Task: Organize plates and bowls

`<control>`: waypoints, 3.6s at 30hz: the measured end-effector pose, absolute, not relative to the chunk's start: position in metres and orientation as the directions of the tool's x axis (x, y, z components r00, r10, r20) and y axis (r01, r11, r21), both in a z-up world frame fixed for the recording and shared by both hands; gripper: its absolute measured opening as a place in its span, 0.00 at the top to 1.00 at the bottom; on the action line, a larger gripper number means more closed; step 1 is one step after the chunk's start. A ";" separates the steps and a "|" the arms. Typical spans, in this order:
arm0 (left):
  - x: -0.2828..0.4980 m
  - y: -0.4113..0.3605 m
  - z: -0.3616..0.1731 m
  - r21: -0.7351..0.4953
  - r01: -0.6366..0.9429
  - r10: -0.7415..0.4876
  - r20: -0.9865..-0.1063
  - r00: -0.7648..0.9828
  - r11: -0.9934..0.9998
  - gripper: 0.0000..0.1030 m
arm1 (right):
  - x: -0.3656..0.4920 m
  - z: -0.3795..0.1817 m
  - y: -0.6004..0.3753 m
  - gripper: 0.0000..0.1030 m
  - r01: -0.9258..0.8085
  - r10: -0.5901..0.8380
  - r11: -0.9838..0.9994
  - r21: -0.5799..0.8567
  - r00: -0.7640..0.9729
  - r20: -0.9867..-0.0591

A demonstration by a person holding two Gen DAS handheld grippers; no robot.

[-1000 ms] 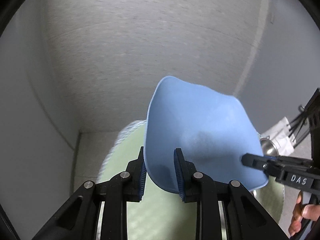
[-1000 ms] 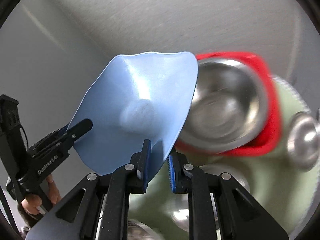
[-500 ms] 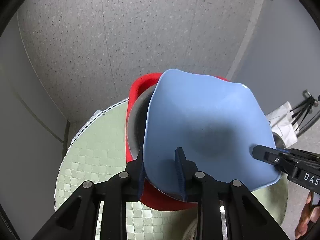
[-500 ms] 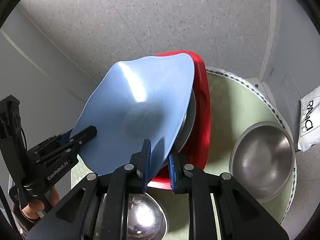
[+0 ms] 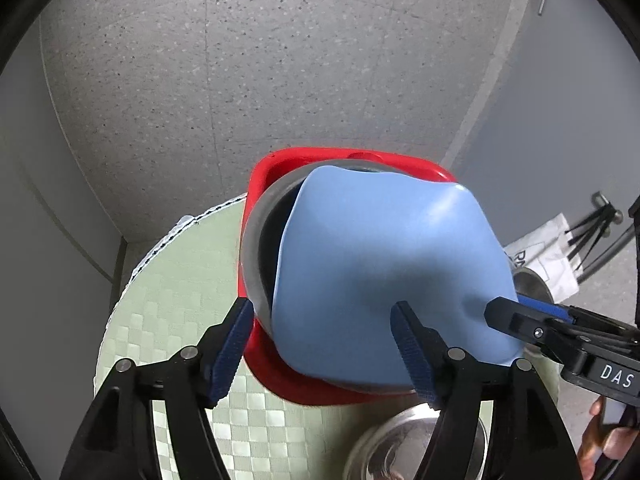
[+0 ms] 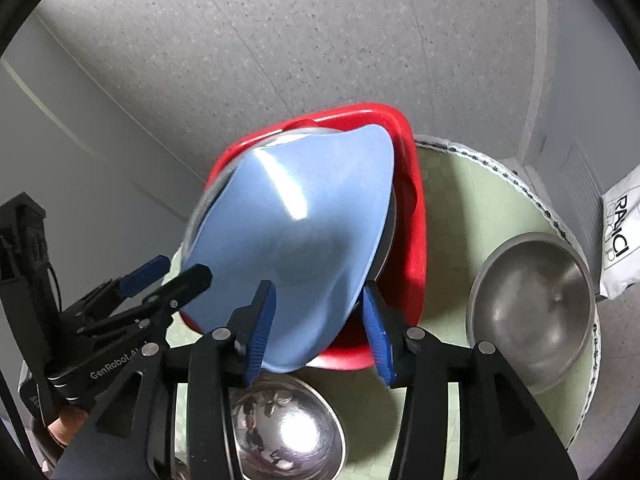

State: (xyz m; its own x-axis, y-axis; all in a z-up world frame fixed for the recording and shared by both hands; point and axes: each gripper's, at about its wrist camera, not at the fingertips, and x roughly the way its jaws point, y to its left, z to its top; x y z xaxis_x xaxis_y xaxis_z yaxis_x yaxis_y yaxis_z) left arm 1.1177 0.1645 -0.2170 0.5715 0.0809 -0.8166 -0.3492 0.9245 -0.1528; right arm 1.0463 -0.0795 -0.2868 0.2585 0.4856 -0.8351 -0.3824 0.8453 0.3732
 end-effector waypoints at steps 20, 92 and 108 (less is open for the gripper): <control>1.113 0.042 -0.168 -0.188 -0.197 -0.027 -0.785 0.619 0.962 0.10 | 1.006 -0.242 -0.219 0.35 -0.165 0.369 0.929 0.332 0.496 -0.786; 0.863 0.133 -0.186 -0.157 -0.110 -0.080 -0.858 0.508 0.981 0.88 | 0.770 -0.280 -0.077 0.82 -0.329 0.546 0.823 0.463 0.239 -0.803; 0.877 0.124 -0.219 -0.139 -0.076 -0.090 -0.885 0.457 0.987 0.84 | 0.730 -0.318 -0.065 0.80 -0.249 0.465 0.874 0.416 0.186 -0.866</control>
State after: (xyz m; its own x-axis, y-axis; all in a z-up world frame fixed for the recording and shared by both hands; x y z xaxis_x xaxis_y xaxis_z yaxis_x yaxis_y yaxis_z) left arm 0.8771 0.1240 -0.2186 0.4572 -0.0895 -0.8848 -0.0764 0.9873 -0.1394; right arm 0.7300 -0.0651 -0.3175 0.1856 0.4652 -0.8655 -0.2493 0.8743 0.4165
